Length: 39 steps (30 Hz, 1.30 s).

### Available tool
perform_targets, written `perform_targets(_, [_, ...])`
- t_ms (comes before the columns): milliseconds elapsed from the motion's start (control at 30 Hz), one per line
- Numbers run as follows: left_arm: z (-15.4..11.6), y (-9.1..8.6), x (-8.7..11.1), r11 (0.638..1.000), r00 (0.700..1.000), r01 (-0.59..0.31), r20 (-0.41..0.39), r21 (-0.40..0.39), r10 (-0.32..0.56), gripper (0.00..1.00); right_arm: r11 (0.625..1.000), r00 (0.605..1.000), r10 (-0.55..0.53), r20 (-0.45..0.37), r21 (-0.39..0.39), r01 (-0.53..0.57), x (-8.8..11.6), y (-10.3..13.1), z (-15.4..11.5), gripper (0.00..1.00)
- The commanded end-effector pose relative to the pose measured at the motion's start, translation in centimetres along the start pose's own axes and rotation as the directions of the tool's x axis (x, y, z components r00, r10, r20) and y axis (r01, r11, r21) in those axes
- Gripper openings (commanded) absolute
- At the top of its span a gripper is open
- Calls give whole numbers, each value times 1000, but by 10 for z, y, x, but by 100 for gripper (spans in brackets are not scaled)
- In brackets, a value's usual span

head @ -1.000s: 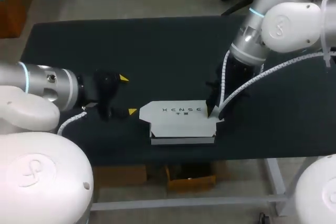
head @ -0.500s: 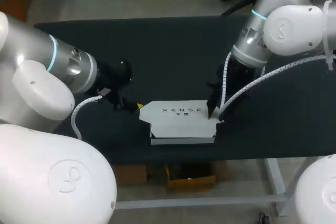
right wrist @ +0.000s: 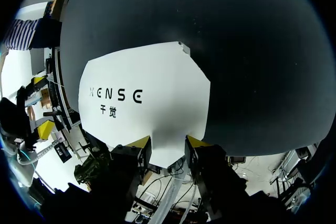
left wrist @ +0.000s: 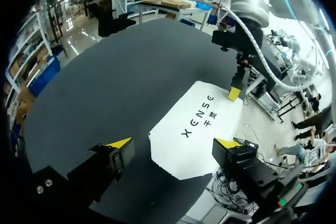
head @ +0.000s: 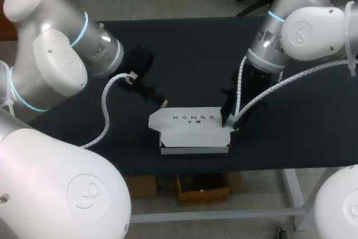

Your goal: Assemble the packaging by folding the flat box into shape, placing the metal phone stand inside, and closing the box properly

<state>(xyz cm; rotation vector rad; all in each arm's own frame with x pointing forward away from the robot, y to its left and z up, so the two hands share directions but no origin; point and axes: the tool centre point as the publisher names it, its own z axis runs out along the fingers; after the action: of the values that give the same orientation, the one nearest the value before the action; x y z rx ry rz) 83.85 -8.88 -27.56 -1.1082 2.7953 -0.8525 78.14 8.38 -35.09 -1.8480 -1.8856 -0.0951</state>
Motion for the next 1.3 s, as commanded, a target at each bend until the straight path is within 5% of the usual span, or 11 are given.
perform_targets(33, [9,-4,0,862,964,250,26,-441,-266,100,1000,1000,1,0,-2,-1,1,-1,2,39])
perform_targets(233, [18,3,9,801,910,390,56,-455,-412,100,1000,1000,1,0,-4,-1,0,-2,3,39])
perform_targets(333, [22,6,14,756,865,479,91,-445,-494,100,1000,1000,2,0,-8,-2,0,-3,4,39])
perform_targets(400, [23,7,16,695,815,557,139,-455,-562,100,1000,1000,3,0,-11,-3,-1,-4,4,39])
perform_targets(900, [25,7,17,682,810,565,157,-465,-565,100,999,1000,-8,-8,-46,8,-1,-5,-2,40])
perform_targets(933, [25,3,14,687,827,539,149,-487,-543,100,999,1000,-9,-8,-47,8,-1,-5,-2,40])
perform_targets(967, [27,0,12,648,790,592,186,-479,-584,100,999,1000,-9,-8,-47,9,-1,-5,-2,40])
perform_targets(1033, [31,-3,13,645,796,577,168,-500,-582,100,999,1000,-12,-10,-48,11,0,-4,-1,40])
perform_targets(1133, [38,-2,13,601,760,614,181,-512,-624,100,999,1000,-13,-14,-48,12,-1,-3,1,40])
perform_targets(1200, [43,-1,14,580,744,632,194,-515,-639,80,999,1000,-12,-15,-47,12,-1,-3,1,40])
perform_targets(1300, [46,3,13,556,722,651,197,-517,-663,66,999,1000,-12,-15,-49,12,-2,-3,1,40])
